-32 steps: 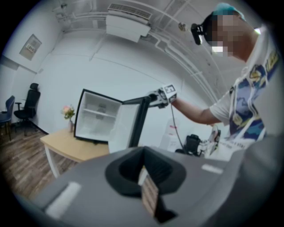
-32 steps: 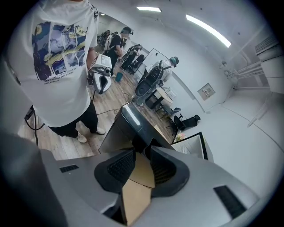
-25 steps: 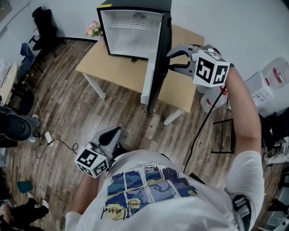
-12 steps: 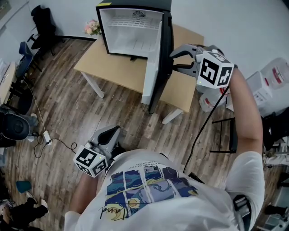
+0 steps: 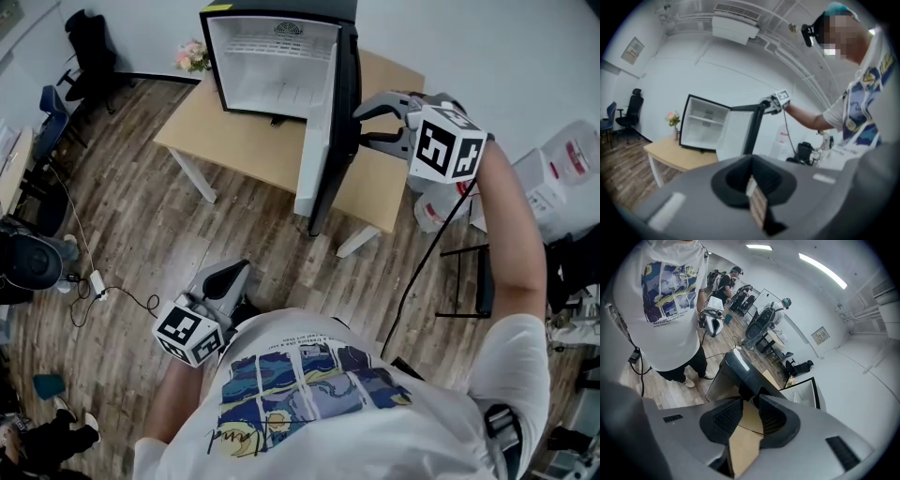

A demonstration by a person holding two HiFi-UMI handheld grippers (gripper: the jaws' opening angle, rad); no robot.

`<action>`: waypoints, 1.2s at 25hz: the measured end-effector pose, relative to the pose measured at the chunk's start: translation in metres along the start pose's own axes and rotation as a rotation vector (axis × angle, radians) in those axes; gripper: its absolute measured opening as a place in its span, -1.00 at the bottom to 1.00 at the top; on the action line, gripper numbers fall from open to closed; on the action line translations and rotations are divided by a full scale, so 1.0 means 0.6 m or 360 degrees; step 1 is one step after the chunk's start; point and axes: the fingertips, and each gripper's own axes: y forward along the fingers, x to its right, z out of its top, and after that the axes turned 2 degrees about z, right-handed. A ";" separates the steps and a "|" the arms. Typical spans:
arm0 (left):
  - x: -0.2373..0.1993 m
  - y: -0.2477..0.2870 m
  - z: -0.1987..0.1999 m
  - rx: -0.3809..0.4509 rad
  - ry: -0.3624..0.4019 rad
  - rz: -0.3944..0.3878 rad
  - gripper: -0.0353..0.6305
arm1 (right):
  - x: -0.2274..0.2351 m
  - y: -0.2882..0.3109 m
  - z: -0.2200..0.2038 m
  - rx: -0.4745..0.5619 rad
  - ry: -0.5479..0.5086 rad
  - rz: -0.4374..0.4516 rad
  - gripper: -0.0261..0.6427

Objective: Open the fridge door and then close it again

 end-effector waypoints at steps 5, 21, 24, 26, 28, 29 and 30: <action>-0.001 -0.001 -0.002 -0.0003 -0.0001 0.0001 -0.87 | 0.000 0.000 -0.001 -0.0010 0.0005 -0.0002 -0.68; 0.003 0.004 -0.008 -0.0013 -0.0010 -0.0019 -0.87 | -0.004 -0.002 0.004 -0.0004 -0.0007 0.0013 -0.68; 0.004 0.003 -0.008 -0.0011 -0.0010 -0.0018 -0.87 | -0.006 -0.003 0.005 0.0002 -0.0007 0.0026 -0.68; 0.004 0.005 -0.007 -0.0011 -0.0015 -0.0017 -0.87 | -0.003 -0.006 0.003 -0.0002 -0.0004 0.0020 -0.68; 0.003 0.006 -0.007 -0.0011 -0.0021 -0.0016 -0.87 | -0.002 -0.006 0.002 0.0002 -0.0002 0.0022 -0.68; 0.002 0.006 -0.008 -0.0012 -0.0022 -0.0016 -0.87 | -0.003 -0.005 0.003 0.0006 -0.0002 0.0029 -0.68; 0.002 0.006 -0.008 -0.0012 -0.0023 -0.0016 -0.87 | -0.004 -0.004 0.004 0.0012 -0.0002 0.0035 -0.68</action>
